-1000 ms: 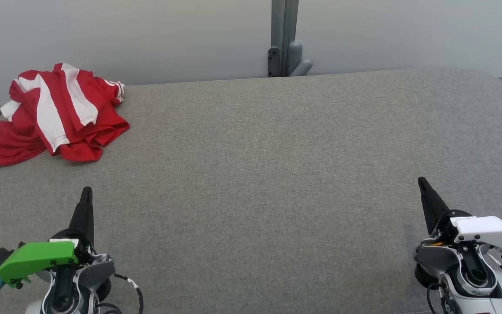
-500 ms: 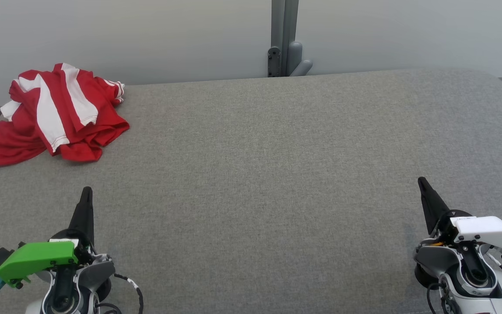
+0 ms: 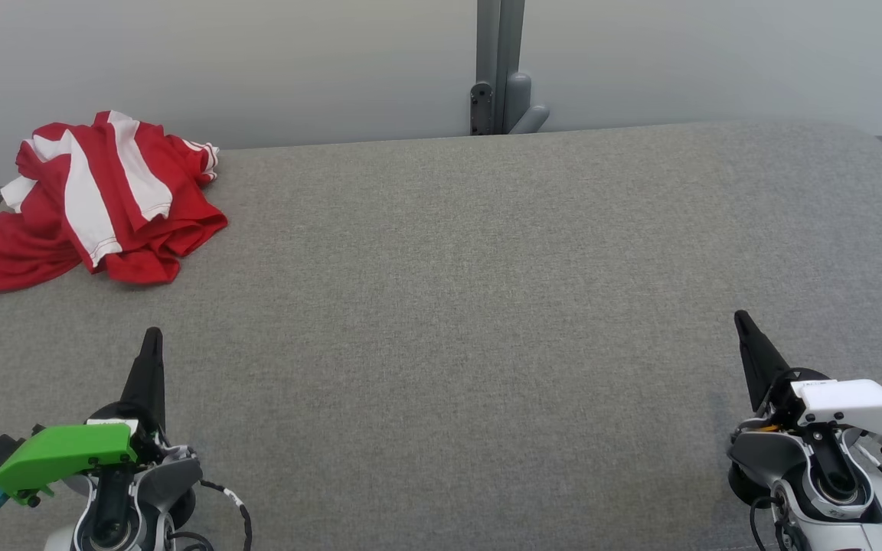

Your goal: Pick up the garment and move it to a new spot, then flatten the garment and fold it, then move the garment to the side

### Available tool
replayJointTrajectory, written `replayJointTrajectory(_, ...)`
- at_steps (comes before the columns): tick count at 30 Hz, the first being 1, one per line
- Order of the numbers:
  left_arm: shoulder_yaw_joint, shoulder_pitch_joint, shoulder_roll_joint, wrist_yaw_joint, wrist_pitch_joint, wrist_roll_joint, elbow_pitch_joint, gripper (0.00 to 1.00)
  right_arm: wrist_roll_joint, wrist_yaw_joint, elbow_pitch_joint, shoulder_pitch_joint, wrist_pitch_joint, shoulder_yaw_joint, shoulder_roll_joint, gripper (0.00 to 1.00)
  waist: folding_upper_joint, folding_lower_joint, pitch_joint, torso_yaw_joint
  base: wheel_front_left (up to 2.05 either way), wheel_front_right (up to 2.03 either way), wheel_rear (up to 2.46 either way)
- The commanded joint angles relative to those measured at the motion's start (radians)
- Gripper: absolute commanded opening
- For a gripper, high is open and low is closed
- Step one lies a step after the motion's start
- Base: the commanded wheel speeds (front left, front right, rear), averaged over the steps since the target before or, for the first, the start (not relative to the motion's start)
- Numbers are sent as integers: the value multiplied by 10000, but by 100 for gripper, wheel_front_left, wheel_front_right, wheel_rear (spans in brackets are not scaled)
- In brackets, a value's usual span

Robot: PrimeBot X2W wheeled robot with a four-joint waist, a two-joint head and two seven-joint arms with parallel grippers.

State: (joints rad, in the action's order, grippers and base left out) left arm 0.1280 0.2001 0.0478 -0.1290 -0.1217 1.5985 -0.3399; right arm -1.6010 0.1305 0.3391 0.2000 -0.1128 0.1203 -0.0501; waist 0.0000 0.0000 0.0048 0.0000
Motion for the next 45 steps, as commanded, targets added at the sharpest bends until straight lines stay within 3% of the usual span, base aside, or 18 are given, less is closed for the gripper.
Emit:
replayJointTrajectory(1, 20, 109, 51, -62, 21, 33, -2, 0, -11, 4, 17, 100, -13, 1, -6, 0, 0, 0, 0, 0, 0, 0, 0)
replayJointTrajectory(45, 20, 109, 51, -61, 22, 32, -2, 0, -11, 4, 17, 99, -12, 1, -6, 0, 0, 0, 0, 0, 0, 0, 0)
